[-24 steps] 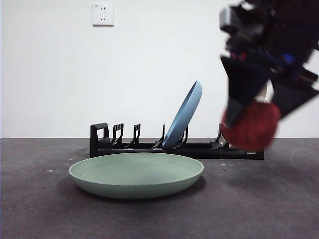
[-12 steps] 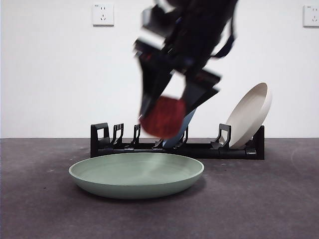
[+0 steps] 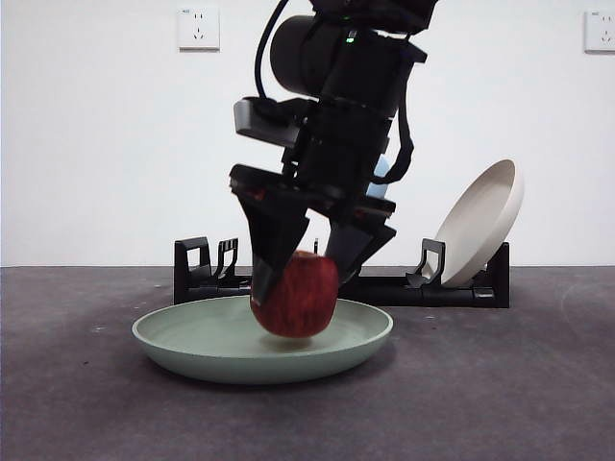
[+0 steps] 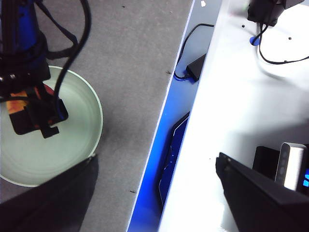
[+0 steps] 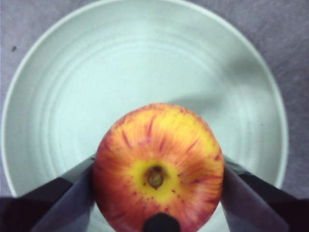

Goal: Take the green plate from the plate rack,put the plate on the table,take the apple from the table,put the apple in the plate

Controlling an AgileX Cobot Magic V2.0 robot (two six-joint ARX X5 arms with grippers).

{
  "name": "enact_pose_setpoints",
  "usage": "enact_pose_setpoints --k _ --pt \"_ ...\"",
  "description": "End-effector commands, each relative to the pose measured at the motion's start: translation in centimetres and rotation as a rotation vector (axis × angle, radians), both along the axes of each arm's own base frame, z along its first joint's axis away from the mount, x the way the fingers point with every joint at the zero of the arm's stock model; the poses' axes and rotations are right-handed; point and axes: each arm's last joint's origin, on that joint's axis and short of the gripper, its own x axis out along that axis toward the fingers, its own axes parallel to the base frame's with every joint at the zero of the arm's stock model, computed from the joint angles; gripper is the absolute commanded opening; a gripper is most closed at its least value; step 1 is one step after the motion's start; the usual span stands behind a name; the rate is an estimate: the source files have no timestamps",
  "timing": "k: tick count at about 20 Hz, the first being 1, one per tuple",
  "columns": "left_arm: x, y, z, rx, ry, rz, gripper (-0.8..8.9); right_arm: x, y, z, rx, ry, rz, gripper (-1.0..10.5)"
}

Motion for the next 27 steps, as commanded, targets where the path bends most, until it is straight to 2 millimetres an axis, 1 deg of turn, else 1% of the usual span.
enact_pose_setpoints --k 1,5,6,7,8,9,10,13,15,17,19,21,23,26,27 --pt "0.0 0.0 -0.1 0.001 0.009 0.007 4.09 0.1 0.5 -1.0 -0.018 0.016 0.014 -0.2" --pt "0.0 0.0 -0.1 0.001 0.008 0.007 4.09 0.1 0.5 -1.3 -0.027 0.021 0.027 -0.1" --pt "0.0 0.0 -0.1 0.001 0.008 0.007 4.09 0.1 0.5 -1.3 -0.027 0.022 0.028 0.4" --pt "0.1 0.0 -0.1 0.001 0.008 0.007 4.09 0.1 0.5 -1.3 -0.028 0.023 0.027 1.7" --pt "0.1 0.0 -0.1 0.001 0.007 0.007 4.09 0.1 0.5 -1.3 -0.028 0.023 0.027 3.7" --pt "0.1 0.0 -0.1 0.001 0.007 0.007 4.09 0.1 0.5 -1.3 -0.028 0.023 0.027 5.4" --pt "0.1 0.0 -0.1 0.002 0.007 0.008 4.09 0.1 0.5 -1.3 -0.027 0.024 0.023 6.2" --pt "0.1 0.0 -0.1 0.002 0.007 0.008 4.09 0.0 0.5 -1.0 -0.021 0.021 0.025 6.3" --pt "0.1 0.0 -0.1 0.002 0.007 0.008 4.09 -0.1 0.4 -0.2 -0.006 0.004 0.024 6.3" --pt "0.1 0.0 -0.1 0.002 0.007 0.008 4.09 -0.4 0.1 1.2 0.017 -0.021 0.024 6.3" --pt "0.1 0.0 -0.1 0.002 0.007 0.008 4.09 -1.2 -0.6 3.2 0.031 -0.037 0.024 6.3" --pt "0.1 0.0 -0.1 0.002 0.006 0.008 4.09 -2.3 -1.7 5.3 0.030 -0.037 0.024 6.3" --pt "0.1 0.0 -0.1 0.002 0.006 0.008 4.09 -4.2 -3.4 8.1 0.021 -0.025 0.024 6.3" --pt "0.1 0.0 -0.1 0.003 0.007 0.008 4.09 -6.3 -5.3 10.6 0.009 -0.008 0.021 6.3" --pt "0.1 0.0 -0.1 0.002 0.007 0.008 4.09 -7.7 -6.5 12.0 0.007 -0.002 0.016 6.3"
